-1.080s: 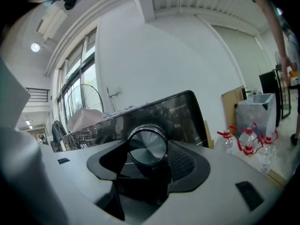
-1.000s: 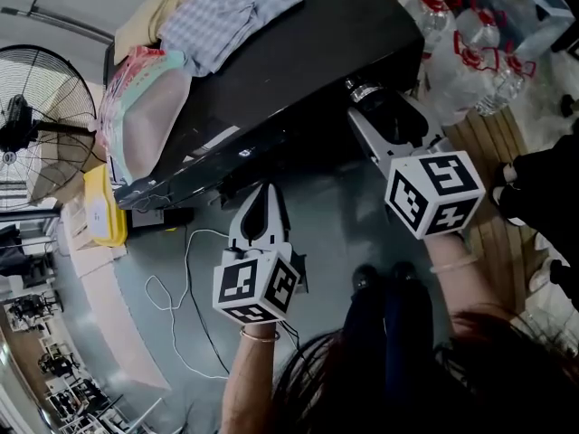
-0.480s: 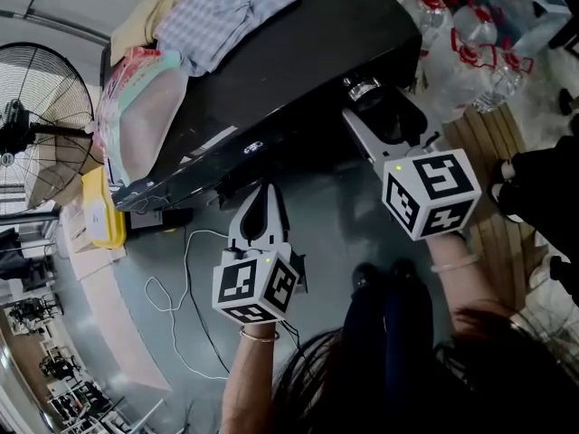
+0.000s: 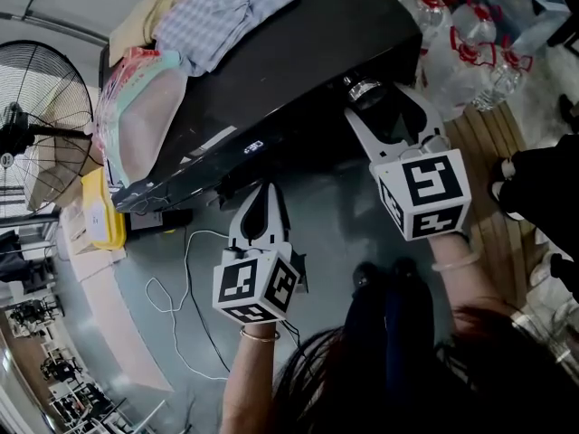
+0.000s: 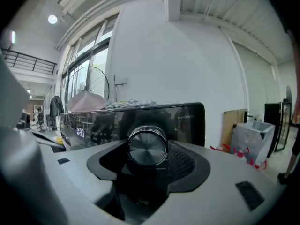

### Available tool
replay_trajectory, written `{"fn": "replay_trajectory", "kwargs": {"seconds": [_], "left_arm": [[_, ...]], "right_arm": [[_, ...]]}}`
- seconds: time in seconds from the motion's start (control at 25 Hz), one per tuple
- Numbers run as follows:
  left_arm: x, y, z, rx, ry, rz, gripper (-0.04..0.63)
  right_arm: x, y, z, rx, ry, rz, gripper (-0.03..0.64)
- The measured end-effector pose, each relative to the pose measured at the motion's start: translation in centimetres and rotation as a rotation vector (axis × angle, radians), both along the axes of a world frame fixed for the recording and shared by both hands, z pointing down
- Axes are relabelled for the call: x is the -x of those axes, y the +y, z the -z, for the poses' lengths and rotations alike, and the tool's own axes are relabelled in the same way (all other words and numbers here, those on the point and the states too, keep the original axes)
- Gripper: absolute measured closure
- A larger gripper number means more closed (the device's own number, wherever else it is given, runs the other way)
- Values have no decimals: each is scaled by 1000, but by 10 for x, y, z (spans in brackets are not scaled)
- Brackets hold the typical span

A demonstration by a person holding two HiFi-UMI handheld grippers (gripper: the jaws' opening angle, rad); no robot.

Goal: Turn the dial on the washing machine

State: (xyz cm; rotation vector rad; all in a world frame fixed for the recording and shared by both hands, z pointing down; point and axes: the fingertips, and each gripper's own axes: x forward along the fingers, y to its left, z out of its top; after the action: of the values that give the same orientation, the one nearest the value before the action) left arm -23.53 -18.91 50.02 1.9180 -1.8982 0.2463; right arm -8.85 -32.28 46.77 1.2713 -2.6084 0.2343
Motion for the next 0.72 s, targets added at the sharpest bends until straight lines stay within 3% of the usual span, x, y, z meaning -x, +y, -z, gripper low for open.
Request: {"fn": "replay_trajectory", "kwargs": {"seconds": [0.6, 0.72], "left_arm": [[-1, 1, -3, 6, 2, -1, 581], [-1, 1, -3, 5, 2, -3, 580]], "right_arm": [[-7, -4, -2, 209, -338, -60, 325], [-7, -4, -2, 193, -314, -59, 324]]}}
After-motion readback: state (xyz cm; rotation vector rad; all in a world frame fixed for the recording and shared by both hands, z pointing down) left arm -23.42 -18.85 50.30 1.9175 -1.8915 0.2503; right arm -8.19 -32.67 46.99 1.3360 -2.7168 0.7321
